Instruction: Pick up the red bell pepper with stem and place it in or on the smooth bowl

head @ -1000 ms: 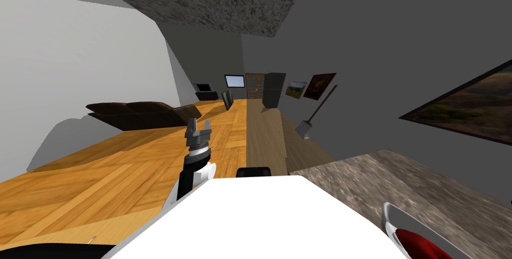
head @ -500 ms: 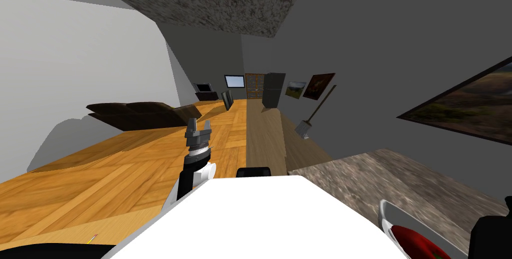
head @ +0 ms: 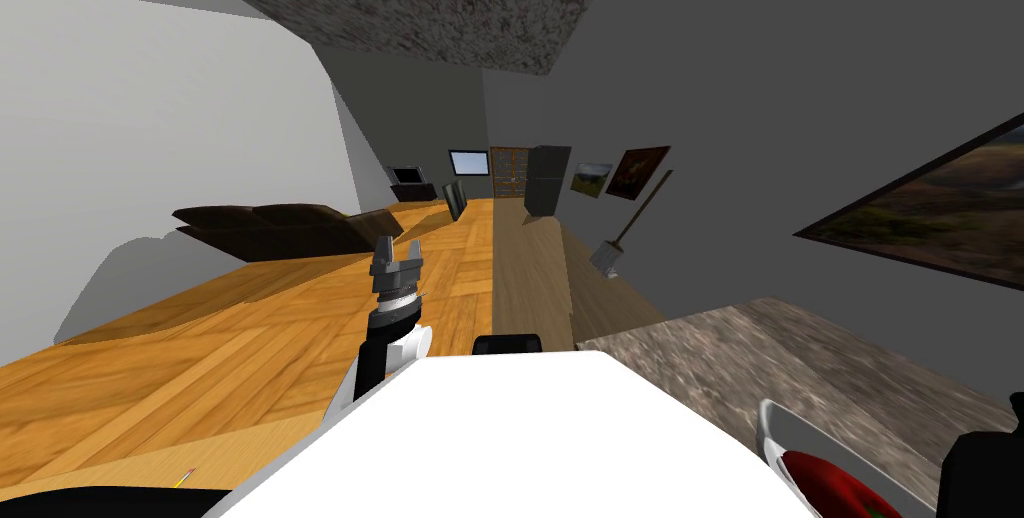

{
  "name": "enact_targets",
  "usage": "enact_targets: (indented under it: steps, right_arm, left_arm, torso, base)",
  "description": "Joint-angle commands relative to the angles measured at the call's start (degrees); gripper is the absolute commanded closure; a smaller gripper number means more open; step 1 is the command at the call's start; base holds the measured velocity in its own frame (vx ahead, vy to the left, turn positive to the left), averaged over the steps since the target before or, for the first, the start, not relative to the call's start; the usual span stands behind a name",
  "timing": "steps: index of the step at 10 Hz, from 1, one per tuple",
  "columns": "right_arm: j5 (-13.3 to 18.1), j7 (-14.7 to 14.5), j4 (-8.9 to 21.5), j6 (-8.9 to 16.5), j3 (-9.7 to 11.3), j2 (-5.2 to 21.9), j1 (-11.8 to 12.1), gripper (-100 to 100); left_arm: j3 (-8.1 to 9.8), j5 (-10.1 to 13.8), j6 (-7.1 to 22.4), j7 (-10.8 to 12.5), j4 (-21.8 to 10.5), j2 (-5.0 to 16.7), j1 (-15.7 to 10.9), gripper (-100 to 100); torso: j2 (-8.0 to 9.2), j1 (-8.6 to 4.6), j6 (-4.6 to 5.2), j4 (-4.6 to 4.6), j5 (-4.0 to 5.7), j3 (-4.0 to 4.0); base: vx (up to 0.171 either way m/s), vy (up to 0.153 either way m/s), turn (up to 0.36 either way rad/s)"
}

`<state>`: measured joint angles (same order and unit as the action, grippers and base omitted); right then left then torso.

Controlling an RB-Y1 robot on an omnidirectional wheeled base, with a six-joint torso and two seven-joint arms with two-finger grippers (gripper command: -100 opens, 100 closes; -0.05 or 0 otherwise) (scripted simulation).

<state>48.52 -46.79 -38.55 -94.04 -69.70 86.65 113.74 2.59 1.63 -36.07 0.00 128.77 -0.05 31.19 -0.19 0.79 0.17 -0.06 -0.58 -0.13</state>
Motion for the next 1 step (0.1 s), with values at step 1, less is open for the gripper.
enact_targets:
  steps: [1]
  right_arm:
    - [0.0, 0.0, 0.0, 0.0, 0.0, 0.0, 0.0, 0]
  left_arm:
    - [0.00, 0.0, 0.0, 0.0, 0.0, 0.0, 0.0, 0]
  torso:
    - [0.00, 0.00, 0.00, 0.00, 0.00, 0.00]
  base:
    - [0.000, 0.000, 0.000]
